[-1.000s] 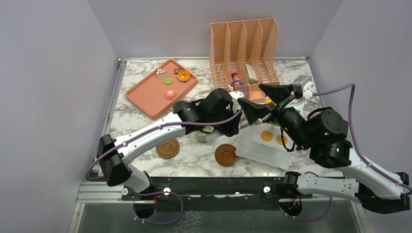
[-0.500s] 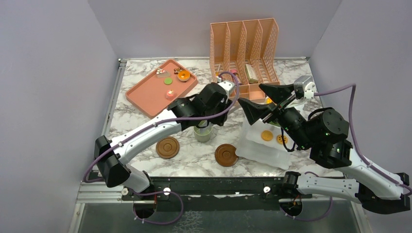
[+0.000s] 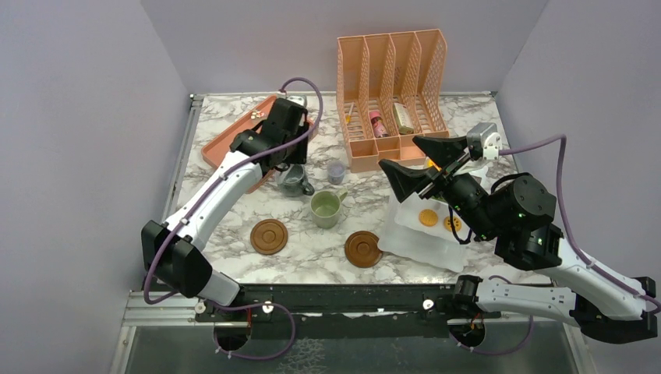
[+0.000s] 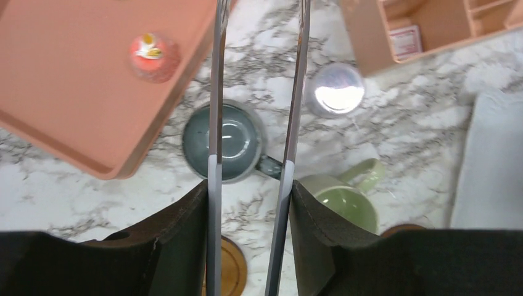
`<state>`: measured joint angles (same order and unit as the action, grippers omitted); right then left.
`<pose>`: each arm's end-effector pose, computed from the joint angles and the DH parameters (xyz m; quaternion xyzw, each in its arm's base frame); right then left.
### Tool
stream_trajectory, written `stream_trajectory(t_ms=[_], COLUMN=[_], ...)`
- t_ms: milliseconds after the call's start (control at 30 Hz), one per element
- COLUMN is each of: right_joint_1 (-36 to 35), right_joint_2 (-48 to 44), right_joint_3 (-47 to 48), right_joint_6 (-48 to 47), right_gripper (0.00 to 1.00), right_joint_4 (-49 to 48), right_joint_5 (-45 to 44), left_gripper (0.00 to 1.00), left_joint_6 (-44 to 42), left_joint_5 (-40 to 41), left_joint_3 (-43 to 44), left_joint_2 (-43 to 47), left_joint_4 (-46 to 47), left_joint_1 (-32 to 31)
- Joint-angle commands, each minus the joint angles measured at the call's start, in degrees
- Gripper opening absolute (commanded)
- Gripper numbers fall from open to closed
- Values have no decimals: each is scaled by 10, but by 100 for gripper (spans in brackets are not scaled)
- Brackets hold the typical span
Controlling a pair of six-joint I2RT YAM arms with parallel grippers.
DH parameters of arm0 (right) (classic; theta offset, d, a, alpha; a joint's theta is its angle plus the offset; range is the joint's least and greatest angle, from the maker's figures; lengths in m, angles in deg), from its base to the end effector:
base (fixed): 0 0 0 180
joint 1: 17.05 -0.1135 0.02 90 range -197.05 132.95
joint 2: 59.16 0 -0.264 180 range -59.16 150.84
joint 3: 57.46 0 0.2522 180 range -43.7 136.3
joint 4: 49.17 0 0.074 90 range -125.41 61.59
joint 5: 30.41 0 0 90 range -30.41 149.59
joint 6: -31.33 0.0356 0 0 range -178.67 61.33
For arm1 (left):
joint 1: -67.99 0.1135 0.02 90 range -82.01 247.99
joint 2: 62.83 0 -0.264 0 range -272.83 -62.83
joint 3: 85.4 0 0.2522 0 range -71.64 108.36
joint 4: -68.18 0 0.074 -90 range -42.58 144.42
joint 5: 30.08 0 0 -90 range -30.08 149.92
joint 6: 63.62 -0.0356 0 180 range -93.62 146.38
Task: Serve the afternoon tea
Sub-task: Pick up the desert from the tray.
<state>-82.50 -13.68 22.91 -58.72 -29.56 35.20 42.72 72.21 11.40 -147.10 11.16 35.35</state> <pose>0.0734 0.1253 0.4740 -0.1797 0.5897 0.3118 0.7230 0.2714 -0.1648 0.3547 0.0890 0.9135 -0.0696 0.3909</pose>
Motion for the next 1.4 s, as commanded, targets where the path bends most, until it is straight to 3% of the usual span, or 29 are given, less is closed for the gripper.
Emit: stream_trajectory(t_ms=[0, 433, 833, 1367], right_joint_1=[1, 1, 1, 1], right_joint_2=[-2, -1, 1, 9], right_joint_3=[-1, -5, -14, -12], right_joint_6=[-1, -1, -6, -4], right_gripper=[95, 95, 95, 95], right_joint_4=[-11, -8, -16, -18], right_joint_5=[15, 21, 16, 23], left_gripper=[47, 50, 50, 50], left_joint_6=[-33, -54, -58, -65], left_joint_5=[20, 15, -17, -53], left_joint_3=[22, 57, 23, -15], left_joint_2=[4, -78, -110, -113], left_joint_4=[-13, -21, -11, -1], left_joint_1=[66, 150, 188, 191])
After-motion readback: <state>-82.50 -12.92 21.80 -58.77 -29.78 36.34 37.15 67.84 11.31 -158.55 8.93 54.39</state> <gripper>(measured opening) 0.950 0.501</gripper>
